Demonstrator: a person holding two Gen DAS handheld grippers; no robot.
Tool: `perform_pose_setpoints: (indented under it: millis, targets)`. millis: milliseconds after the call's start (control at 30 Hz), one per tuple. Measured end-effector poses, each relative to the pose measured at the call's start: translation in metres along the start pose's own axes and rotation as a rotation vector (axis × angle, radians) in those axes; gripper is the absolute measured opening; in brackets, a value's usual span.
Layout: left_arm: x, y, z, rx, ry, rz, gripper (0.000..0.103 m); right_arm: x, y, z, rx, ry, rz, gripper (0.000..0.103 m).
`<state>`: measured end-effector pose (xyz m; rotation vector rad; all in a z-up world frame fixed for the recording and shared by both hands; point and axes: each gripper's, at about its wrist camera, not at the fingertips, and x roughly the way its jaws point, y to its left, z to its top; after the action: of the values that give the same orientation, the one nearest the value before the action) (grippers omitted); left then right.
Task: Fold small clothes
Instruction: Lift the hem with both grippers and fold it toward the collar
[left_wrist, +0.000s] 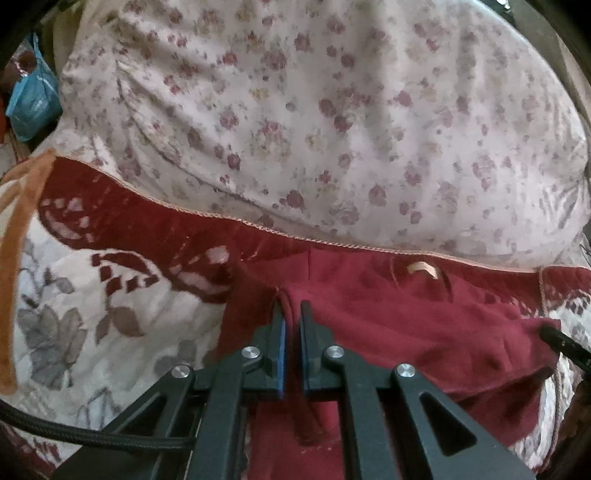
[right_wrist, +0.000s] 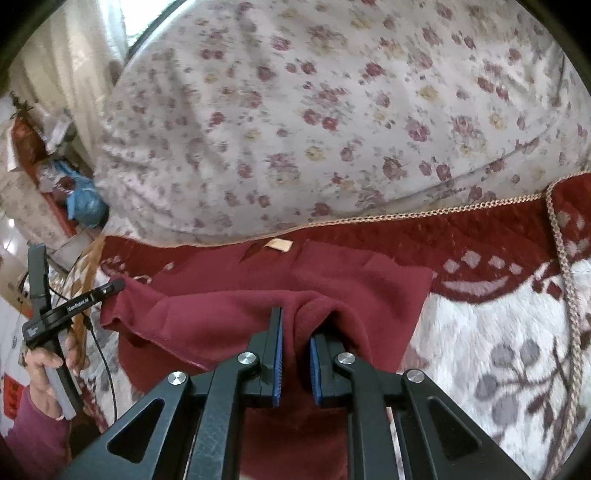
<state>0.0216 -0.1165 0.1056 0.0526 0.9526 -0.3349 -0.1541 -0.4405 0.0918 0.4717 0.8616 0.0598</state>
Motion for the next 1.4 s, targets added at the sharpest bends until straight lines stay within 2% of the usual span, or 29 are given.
perform_pose_setpoints:
  millis: [133,267,367,400,433,500,533,600,667,767,867,933,1033,1100,1200,1300,1400]
  targets:
    - [0.032,0.0,0.006,-0.01,0.039,0.009,0.006,0.031,-0.018,0.01,0.04,0.034,-0.019,0.013]
    - [0.048,0.001,0.009,-0.019,0.054,0.003,0.007,0.05,-0.031,0.014,0.081,0.059,-0.013,0.014]
    - [0.051,0.007,0.018,-0.06,0.067,-0.045,0.015,0.054,-0.038,0.019,0.113,0.052,-0.011,0.02]
    - [0.049,0.009,0.021,-0.072,0.058,-0.054,0.034,0.052,-0.039,0.02,0.12,0.046,-0.008,0.024]
    - [0.045,0.012,0.024,-0.084,0.041,-0.063,0.058,0.047,-0.04,0.022,0.135,0.03,0.006,0.031]
    - [0.028,0.023,0.032,-0.121,-0.015,-0.101,0.072,0.035,-0.04,0.023,0.147,0.002,0.025,0.044]
    - [0.023,0.025,0.034,-0.126,-0.022,-0.108,0.072,0.03,-0.037,0.023,0.146,-0.009,0.026,0.052]
    - [0.006,0.032,0.033,-0.117,-0.028,-0.105,0.072,0.01,-0.028,0.02,0.105,-0.066,-0.022,0.063]
    - [-0.008,0.037,0.027,-0.099,-0.038,-0.092,0.072,-0.006,-0.021,0.015,0.072,-0.099,-0.024,0.063]
    - [-0.016,0.04,0.013,-0.059,-0.037,-0.08,0.073,-0.019,-0.007,0.004,0.003,-0.086,0.015,0.062]
    - [0.001,0.03,0.004,-0.004,0.03,-0.049,0.073,-0.003,0.013,-0.003,-0.106,0.001,-0.029,0.061]
    - [0.016,0.023,0.002,-0.005,0.051,-0.031,0.073,0.017,0.017,0.002,-0.121,0.03,-0.058,0.061]
    - [0.044,0.015,-0.003,-0.02,0.106,-0.01,0.073,0.048,0.011,0.02,-0.081,0.062,-0.069,0.061]
    - [0.066,0.013,-0.005,-0.013,0.141,0.053,0.073,0.077,-0.01,0.036,-0.022,0.079,-0.176,0.061]
    - [0.08,0.023,-0.008,-0.069,0.15,0.047,0.087,0.11,-0.044,0.045,0.072,0.127,-0.222,0.061]
    - [0.076,0.029,-0.009,-0.085,0.155,0.028,0.088,0.111,-0.056,0.049,0.11,0.099,-0.2,0.061]
    - [0.058,0.034,-0.012,-0.077,0.143,0.029,0.088,0.081,-0.055,0.046,0.132,0.039,-0.196,0.061]
